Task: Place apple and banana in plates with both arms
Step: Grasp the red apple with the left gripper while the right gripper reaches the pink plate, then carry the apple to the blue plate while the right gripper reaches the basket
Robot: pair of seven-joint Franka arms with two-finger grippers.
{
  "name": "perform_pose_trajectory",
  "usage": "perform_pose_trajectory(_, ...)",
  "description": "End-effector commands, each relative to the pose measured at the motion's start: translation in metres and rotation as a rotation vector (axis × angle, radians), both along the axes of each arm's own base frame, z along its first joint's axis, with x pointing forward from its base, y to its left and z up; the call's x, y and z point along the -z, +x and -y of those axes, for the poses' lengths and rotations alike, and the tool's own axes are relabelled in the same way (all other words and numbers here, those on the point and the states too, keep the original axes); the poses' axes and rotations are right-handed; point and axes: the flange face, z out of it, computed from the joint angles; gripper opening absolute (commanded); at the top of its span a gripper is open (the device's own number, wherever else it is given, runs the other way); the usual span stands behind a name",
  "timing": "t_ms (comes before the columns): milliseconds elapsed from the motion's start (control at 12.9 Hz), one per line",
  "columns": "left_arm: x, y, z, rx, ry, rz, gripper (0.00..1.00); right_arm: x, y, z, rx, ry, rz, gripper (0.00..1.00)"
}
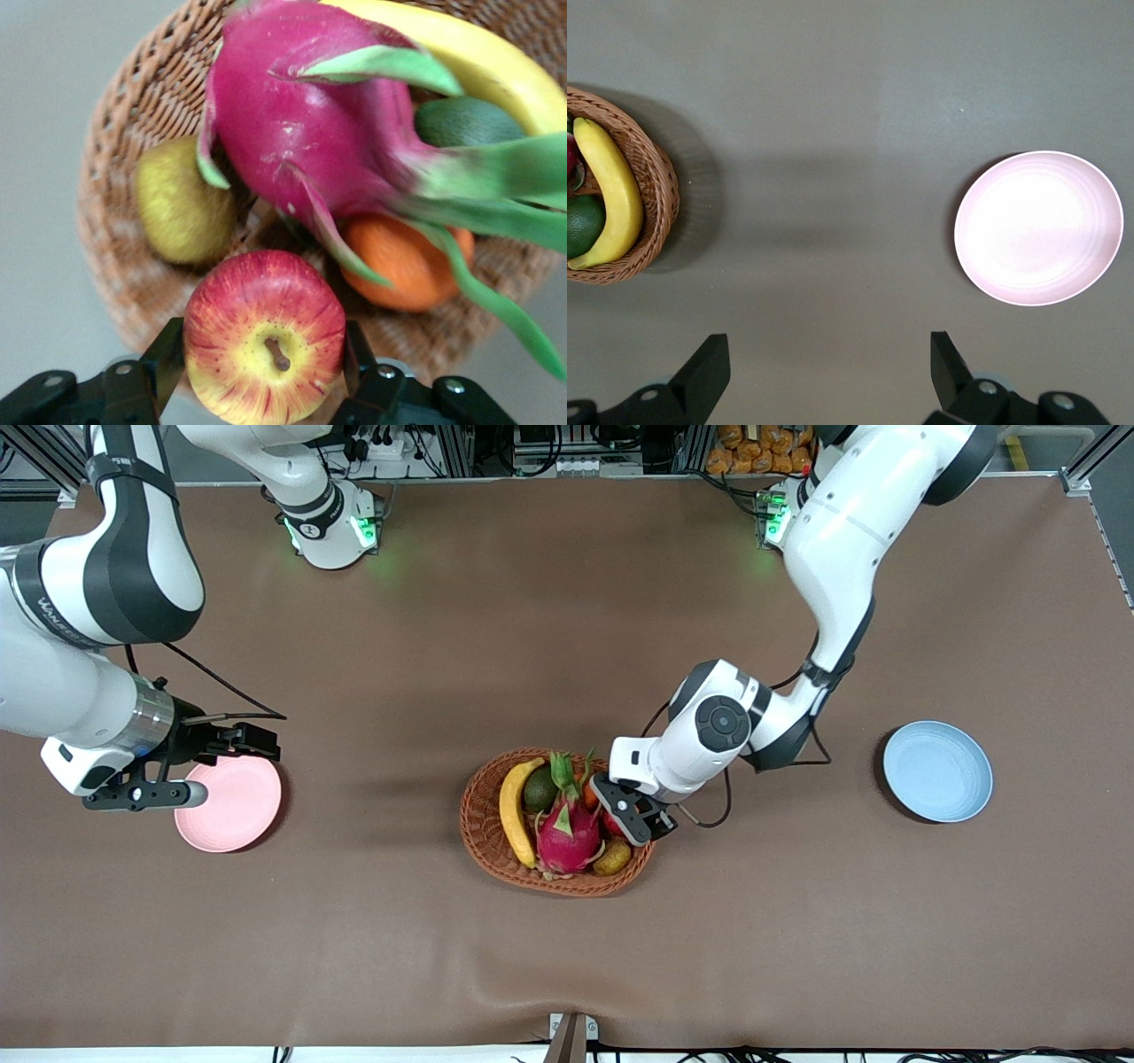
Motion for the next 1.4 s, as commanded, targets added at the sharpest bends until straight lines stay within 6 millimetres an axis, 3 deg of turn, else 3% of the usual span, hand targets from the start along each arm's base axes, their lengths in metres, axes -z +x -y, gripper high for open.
perform_pose_trajectory(0,-0.064,-0.006,-0.027,0.006,0.071,-0.033,0.29,-0.002,-0.001,-0.003,0.000,0.015,-0.001,1.00)
perform_pose_trajectory(155,-0.089,-0.002,-0.048,-0.021,0.085,-0.047,0.29,-0.001,-0.001,-0.003,0.000,0.014,-0.004,1.00)
perform_pose_trajectory(544,-0.130,0.015,-0.136,-0.207,0.127,-0.101,0.27,0.008,0.003,-0.016,-0.014,0.016,-0.002,1.00)
perform_pose_trajectory(622,-0.133,0.013,-0.155,-0.235,0.136,-0.104,0.27,0.024,0.012,-0.029,-0.023,0.017,0.021,1.00)
perform_pose_trajectory(855,-0.130,0.007,-0.236,-0.346,0.171,-0.135,0.27,0.080,0.023,-0.103,0.030,-0.010,0.030,1.00)
perform_pose_trajectory(1010,-0.115,0.004,-0.295,-0.429,0.188,-0.178,0.29,0.116,0.030,-0.142,0.070,-0.005,0.064,1.00)
perform_pose_trajectory(1166,-0.099,-0.003,-0.354,-0.500,0.205,-0.218,0.33,0.136,0.036,-0.176,0.071,0.007,0.098,1.00)
perform_pose_trajectory(1321,-0.098,-0.019,-0.385,-0.528,0.250,-0.224,0.32,0.154,0.042,-0.218,0.026,0.016,0.124,1.00)
